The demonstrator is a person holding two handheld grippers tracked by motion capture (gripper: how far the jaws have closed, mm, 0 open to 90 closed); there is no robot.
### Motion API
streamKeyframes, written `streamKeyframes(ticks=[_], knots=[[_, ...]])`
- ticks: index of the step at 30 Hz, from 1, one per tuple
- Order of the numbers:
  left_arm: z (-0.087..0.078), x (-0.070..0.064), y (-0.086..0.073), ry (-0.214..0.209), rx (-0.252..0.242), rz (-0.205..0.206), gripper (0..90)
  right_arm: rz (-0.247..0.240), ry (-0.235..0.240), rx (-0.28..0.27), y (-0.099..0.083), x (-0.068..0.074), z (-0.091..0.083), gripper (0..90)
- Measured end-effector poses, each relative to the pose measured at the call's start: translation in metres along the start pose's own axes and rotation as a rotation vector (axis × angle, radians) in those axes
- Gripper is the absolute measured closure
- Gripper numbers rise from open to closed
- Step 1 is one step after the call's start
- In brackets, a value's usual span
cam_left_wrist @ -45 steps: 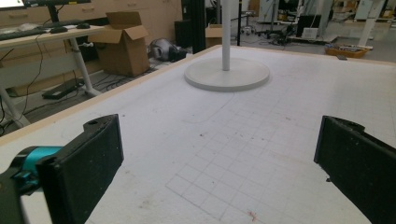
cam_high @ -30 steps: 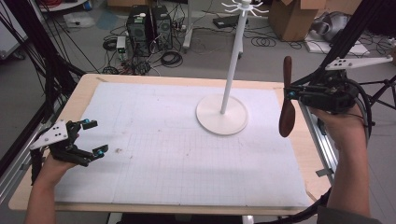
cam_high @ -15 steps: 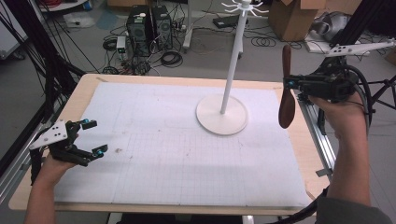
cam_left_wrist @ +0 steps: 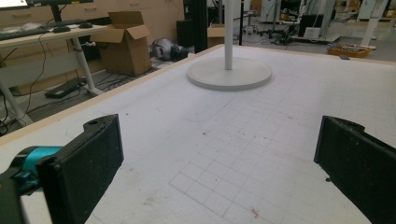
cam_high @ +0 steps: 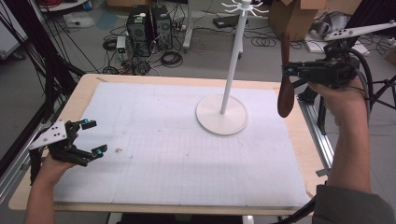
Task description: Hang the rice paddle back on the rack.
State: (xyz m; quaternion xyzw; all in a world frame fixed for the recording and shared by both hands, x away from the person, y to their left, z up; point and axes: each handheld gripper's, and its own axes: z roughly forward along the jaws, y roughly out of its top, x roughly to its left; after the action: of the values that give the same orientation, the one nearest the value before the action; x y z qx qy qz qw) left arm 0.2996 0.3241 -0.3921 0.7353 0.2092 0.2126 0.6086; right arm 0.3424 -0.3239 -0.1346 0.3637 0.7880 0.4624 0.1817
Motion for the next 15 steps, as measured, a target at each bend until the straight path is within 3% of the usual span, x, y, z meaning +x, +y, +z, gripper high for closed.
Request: streamKeyframes(ticks=[15], knots=[[-0.001, 0.001, 0.0, 0.0, -0.005, -0.002, 1.8, 0.002, 0.011, 0.001, 0.021, -0.003, 0.015, 78.9]])
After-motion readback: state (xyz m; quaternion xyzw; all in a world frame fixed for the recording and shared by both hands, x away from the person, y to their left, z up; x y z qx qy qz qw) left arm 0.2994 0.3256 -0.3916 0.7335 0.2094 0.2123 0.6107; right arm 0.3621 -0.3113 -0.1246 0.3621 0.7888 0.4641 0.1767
